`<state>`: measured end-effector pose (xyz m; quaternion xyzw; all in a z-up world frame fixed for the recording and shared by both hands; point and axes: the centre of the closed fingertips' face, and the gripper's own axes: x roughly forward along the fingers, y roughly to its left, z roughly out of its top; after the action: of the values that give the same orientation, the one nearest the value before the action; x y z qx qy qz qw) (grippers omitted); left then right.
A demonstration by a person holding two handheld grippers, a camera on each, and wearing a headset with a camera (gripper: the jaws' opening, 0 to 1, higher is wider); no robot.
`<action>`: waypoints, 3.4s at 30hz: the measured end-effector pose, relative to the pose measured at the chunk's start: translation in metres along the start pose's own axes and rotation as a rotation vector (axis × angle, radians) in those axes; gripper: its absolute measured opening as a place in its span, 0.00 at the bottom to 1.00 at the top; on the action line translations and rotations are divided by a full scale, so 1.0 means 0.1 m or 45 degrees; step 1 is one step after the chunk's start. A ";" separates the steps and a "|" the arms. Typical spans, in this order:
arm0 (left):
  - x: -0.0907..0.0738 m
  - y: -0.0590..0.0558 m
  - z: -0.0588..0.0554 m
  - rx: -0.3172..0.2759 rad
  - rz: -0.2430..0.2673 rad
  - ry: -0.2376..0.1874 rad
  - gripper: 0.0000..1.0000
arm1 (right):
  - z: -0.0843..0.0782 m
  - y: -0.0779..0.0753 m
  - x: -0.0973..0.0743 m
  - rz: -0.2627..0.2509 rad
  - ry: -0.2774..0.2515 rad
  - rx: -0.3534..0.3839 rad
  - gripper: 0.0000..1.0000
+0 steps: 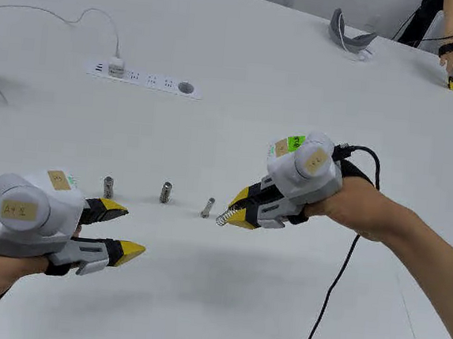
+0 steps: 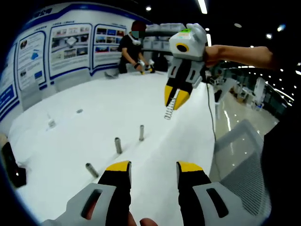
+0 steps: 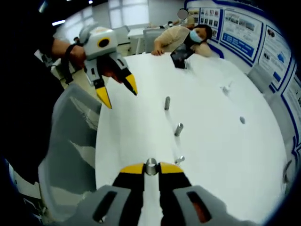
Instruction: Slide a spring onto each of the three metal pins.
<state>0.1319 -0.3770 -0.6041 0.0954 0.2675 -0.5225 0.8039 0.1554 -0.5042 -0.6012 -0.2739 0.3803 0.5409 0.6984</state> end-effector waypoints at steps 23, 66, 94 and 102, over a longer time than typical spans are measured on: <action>-0.26 0.27 -0.11 -0.098 0.137 0.003 0.61 | -0.18 -0.45 0.16 -0.040 0.070 0.023 0.12; -0.49 0.35 -0.39 -0.207 0.229 0.041 0.76 | -0.20 -0.64 0.56 -0.032 0.163 -0.041 0.13; -0.51 0.35 -0.41 -0.222 0.224 0.039 0.75 | -0.35 -0.65 0.89 -0.001 0.267 -0.116 0.13; -0.53 0.36 -0.44 -0.226 0.231 0.049 0.75 | -0.40 -0.66 0.96 0.007 0.267 -0.099 0.13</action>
<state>0.1325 -0.3004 -0.6169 0.0575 0.3182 -0.4199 0.8480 0.2213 -0.5009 -0.7047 -0.3549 0.4308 0.5255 0.6421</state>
